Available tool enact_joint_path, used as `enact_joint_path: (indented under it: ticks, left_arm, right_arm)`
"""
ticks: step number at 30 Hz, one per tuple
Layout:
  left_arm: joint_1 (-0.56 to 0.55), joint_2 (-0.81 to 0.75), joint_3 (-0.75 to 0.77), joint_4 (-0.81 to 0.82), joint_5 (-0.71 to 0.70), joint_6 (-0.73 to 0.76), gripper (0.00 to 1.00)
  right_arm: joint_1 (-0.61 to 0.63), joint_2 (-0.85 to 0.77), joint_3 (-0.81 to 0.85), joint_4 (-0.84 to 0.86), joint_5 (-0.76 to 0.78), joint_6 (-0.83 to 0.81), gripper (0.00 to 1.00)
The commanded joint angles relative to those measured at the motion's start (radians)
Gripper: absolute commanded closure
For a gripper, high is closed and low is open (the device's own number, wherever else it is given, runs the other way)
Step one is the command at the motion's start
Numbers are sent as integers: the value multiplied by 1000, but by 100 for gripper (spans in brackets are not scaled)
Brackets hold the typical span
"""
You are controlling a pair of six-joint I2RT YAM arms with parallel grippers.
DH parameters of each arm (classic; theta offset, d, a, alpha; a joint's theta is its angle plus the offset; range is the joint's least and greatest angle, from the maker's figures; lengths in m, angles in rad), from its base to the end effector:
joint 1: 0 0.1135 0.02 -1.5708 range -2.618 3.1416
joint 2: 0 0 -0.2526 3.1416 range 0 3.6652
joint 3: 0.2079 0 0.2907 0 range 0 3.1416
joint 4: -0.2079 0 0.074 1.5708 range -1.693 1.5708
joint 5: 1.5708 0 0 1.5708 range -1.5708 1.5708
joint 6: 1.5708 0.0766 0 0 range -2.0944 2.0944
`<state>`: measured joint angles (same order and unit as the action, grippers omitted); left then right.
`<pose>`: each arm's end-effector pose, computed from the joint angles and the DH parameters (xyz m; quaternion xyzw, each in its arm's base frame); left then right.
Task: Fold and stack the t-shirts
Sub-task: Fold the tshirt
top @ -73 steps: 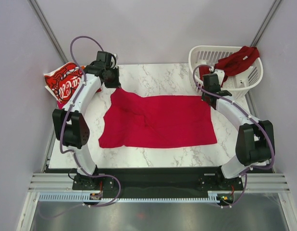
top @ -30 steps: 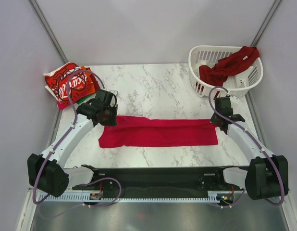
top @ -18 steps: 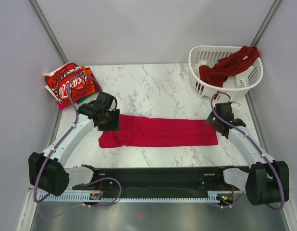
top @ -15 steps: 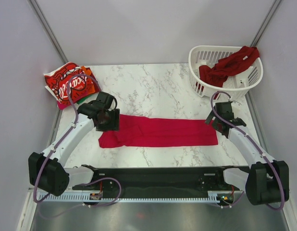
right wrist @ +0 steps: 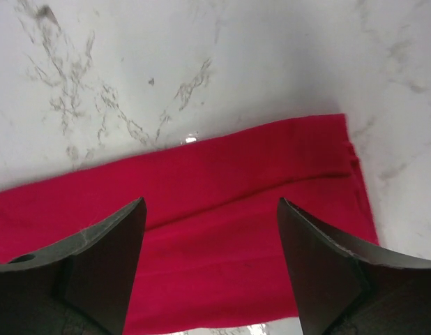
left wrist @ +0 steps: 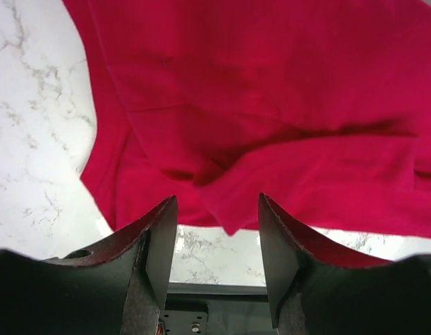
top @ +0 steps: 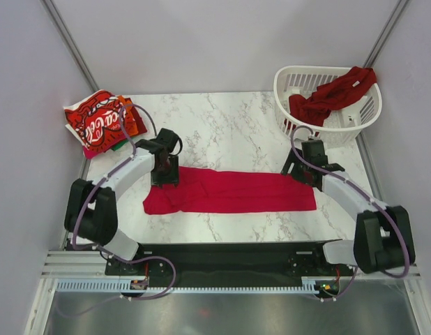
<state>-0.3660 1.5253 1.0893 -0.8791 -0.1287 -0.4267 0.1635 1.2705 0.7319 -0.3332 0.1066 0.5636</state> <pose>0.3113 -0.1088 0.1550 -0.0382 0.9891 0.0097 0.1420 0.3140 0.0435 0.1455 0.2043 0.9159 0.0748 0.3374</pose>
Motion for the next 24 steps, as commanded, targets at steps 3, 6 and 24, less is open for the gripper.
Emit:
enact_joint_path:
  ticks: [3,6,24]
  left_arm:
    - [1,137,35,81,-15,-72,44]
    - [1,238,93,94,-34,-75,45]
    - [15,1153,1561,-69,53,382,39]
  right_arm:
    - [8,211,37,86,-188,-71,21]
    - [14,248,14,111,-206,-64,22]
    - [818,78,79,150,-156,431,11]
